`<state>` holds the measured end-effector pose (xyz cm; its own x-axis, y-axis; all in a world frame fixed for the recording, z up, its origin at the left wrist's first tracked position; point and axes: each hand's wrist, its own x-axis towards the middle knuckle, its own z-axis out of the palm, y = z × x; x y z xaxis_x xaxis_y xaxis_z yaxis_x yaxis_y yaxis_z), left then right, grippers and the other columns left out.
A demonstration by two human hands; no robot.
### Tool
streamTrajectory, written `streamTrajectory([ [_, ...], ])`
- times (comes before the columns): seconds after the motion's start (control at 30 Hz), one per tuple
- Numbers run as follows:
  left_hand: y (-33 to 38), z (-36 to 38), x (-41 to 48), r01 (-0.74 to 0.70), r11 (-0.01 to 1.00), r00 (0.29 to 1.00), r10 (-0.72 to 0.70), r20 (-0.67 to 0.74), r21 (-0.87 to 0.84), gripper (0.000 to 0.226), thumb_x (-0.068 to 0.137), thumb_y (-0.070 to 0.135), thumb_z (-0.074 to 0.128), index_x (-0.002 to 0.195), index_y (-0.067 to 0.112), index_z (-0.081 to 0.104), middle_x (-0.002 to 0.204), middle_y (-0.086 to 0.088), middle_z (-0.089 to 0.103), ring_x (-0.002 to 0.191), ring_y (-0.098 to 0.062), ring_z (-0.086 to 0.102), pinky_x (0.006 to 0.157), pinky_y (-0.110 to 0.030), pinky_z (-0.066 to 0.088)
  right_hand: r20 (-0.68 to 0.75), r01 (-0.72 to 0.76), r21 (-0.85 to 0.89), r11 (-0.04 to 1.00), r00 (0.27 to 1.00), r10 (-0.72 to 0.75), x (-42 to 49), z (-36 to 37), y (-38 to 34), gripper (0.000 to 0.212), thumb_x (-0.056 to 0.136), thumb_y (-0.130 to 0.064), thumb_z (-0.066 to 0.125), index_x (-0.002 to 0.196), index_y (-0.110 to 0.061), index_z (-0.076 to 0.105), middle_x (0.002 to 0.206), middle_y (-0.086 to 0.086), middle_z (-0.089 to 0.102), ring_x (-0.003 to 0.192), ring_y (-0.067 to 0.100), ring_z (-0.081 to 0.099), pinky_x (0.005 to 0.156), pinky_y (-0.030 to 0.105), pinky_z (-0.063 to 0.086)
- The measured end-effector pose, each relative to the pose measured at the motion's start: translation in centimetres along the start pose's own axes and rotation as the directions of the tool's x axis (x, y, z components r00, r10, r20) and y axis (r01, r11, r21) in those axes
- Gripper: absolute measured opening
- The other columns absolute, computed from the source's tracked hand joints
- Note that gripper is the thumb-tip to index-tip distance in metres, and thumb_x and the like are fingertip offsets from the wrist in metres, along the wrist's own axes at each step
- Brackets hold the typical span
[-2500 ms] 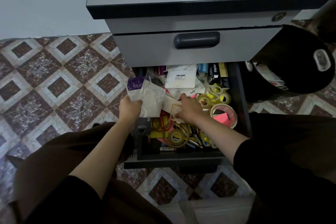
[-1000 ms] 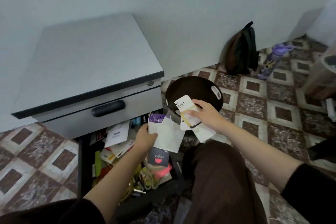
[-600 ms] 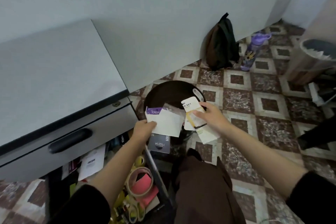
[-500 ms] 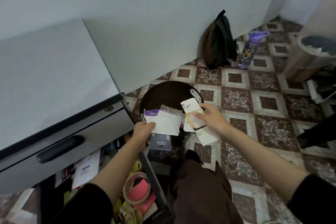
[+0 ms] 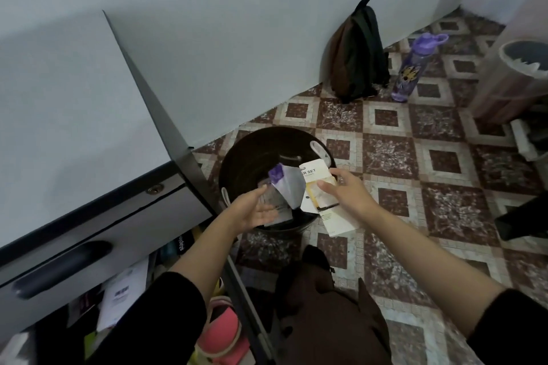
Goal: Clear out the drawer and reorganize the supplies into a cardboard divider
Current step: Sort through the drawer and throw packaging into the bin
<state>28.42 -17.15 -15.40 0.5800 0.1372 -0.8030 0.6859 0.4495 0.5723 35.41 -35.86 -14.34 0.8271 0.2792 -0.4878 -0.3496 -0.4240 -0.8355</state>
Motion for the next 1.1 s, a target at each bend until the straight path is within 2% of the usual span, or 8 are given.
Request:
streamTrajectory([
  [0.23,-0.5,-2.5,-1.5,-0.274,0.901,0.904,0.36,-0.229,0.336,0.024,0.098,0.021,0.045,0.115,0.007,0.056,0.087,-0.002,0.062,0.07,-0.009,0.056,0.063,-0.019,0.047,-0.028,-0.014,-0.065,0.998,1.0,0.013,1.5,2.7,-0.8,0.037,0.088,-0.028,0.064,0.116,-0.01,0.05,0.115,0.008,0.059,0.091,0.022,0.057,0.073,0.034,0.045],
  [0.4,-2.4,-4.5,-4.1,-0.374,0.692,0.795,0.583,-0.171,0.617,0.014,0.095,0.019,0.049,0.097,0.018,0.063,0.1,-0.004,0.067,0.084,-0.018,0.063,0.08,-0.033,0.051,0.007,0.001,-0.087,0.996,1.0,0.0,3.5,6.3,-2.8,0.035,0.086,-0.029,0.067,0.11,-0.007,0.055,0.107,0.009,0.062,0.09,0.023,0.058,0.07,0.031,0.042],
  [0.57,-5.8,-7.2,-7.0,-0.311,0.479,0.784,0.617,-0.062,0.821,0.016,0.095,0.022,0.051,0.101,0.018,0.065,0.093,0.006,0.062,0.084,-0.006,0.057,0.067,-0.011,0.042,0.054,-0.033,-0.064,0.997,0.998,0.036,3.7,8.8,-3.8,0.05,0.085,-0.038,0.066,0.118,-0.002,0.054,0.108,0.011,0.052,0.097,0.025,0.054,0.08,0.036,0.048],
  [0.67,-6.9,-9.0,-8.0,-0.253,0.484,0.795,0.598,-0.105,0.838,0.017,0.095,0.021,0.051,0.102,0.018,0.065,0.097,0.004,0.064,0.087,-0.009,0.059,0.078,-0.021,0.047,0.078,-0.097,-0.083,0.992,0.992,0.104,3.3,9.0,-3.3,0.061,0.087,-0.039,0.063,0.131,0.0,0.048,0.122,0.009,0.052,0.11,0.027,0.051,0.086,0.036,0.046],
  [0.8,-7.8,-10.4,-9.0,-0.236,0.514,0.796,0.589,-0.14,0.825,0.016,0.094,0.019,0.052,0.1,0.017,0.066,0.097,0.001,0.068,0.083,-0.01,0.062,0.076,-0.021,0.049,0.078,-0.106,-0.137,0.985,0.99,0.118,1.7,8.9,-3.0,0.033,0.09,-0.033,0.061,0.1,-0.001,0.057,0.118,0.021,0.052,0.099,0.03,0.056,0.09,0.048,0.05],
  [0.83,-8.0,-10.5,-9.4,-0.241,0.509,0.793,0.594,-0.135,0.826,0.015,0.094,0.019,0.052,0.1,0.017,0.066,0.095,0.002,0.067,0.081,-0.009,0.062,0.072,-0.018,0.048,0.084,-0.09,-0.165,0.982,0.991,0.105,1.0,9.0,-3.1,0.027,0.091,-0.031,0.06,0.093,-0.004,0.057,0.117,0.003,0.024,0.088,0.028,0.057,0.081,0.046,0.05],
  [0.87,-8.1,-10.5,-9.9,-0.249,0.503,0.79,0.6,-0.127,0.827,0.015,0.094,0.02,0.052,0.099,0.017,0.066,0.093,0.003,0.066,0.078,-0.006,0.06,0.068,-0.013,0.046,0.083,-0.071,-0.19,0.979,0.993,0.088,0.4,9.1,-3.3,0.023,0.091,-0.029,0.059,0.087,-0.007,0.055,0.079,-0.001,0.033,0.077,0.026,0.055,0.071,0.041,0.047],
  [1.1,-9.1,-11.6,-14.1,-0.261,0.472,0.74,0.658,-0.14,0.842,0.013,0.091,0.02,0.055,0.09,0.014,0.066,0.089,0.0,0.067,0.077,-0.012,0.06,0.062,-0.02,0.042,0.15,0.148,-0.266,0.952,0.982,-0.11,-5.2,12.1,-5.1,0.021,0.087,-0.01,0.064,0.067,-0.006,0.062,0.066,0.003,0.059,0.065,0.013,0.054,0.062,0.028,0.046],
])
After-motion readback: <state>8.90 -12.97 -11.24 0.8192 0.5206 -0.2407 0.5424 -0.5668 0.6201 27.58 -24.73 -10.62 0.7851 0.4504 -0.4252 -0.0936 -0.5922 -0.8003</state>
